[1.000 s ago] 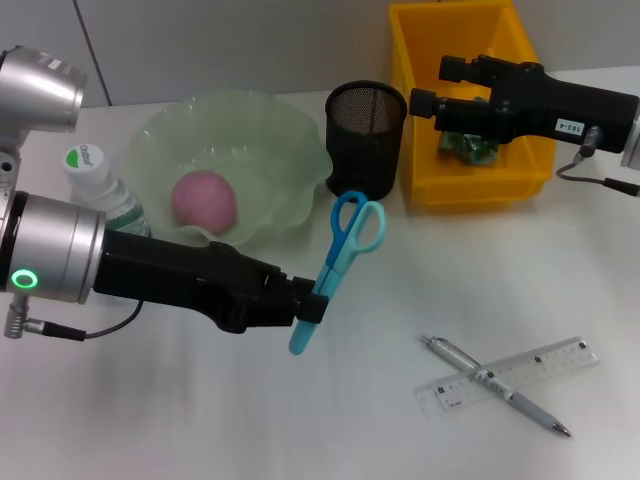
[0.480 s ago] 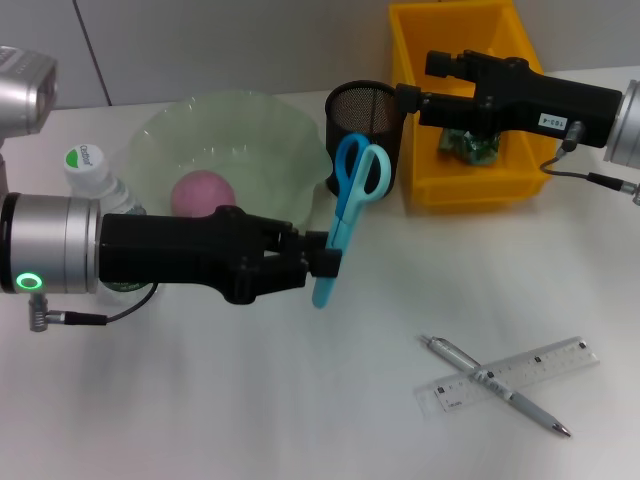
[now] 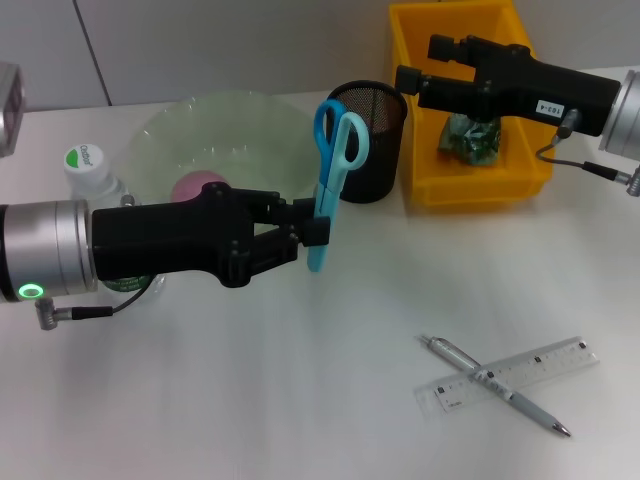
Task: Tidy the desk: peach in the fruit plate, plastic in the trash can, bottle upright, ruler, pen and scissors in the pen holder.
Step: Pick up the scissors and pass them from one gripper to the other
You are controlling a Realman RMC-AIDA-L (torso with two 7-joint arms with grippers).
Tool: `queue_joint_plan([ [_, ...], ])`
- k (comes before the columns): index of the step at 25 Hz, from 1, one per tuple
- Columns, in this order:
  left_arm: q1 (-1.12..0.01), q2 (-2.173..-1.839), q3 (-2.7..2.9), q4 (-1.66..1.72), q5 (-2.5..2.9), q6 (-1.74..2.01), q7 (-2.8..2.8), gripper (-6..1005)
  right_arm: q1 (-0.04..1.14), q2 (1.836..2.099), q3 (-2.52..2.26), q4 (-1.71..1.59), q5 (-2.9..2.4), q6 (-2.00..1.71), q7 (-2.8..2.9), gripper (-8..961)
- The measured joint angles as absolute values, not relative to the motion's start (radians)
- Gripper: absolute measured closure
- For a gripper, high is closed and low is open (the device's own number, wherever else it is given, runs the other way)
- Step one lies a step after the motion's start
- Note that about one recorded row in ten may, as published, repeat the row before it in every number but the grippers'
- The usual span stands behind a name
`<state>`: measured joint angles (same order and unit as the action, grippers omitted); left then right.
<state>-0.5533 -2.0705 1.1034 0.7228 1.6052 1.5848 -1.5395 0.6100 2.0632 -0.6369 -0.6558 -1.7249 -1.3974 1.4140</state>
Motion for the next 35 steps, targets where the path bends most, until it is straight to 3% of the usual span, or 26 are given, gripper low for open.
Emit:
queue_joint_plan([
  [35, -0.533, -2.08, 1.368, 0.303, 0.972, 1.432, -0.863, 788, 0.597, 2.077, -0.641, -0.488, -1.511, -1.544, 1.242, 136],
])
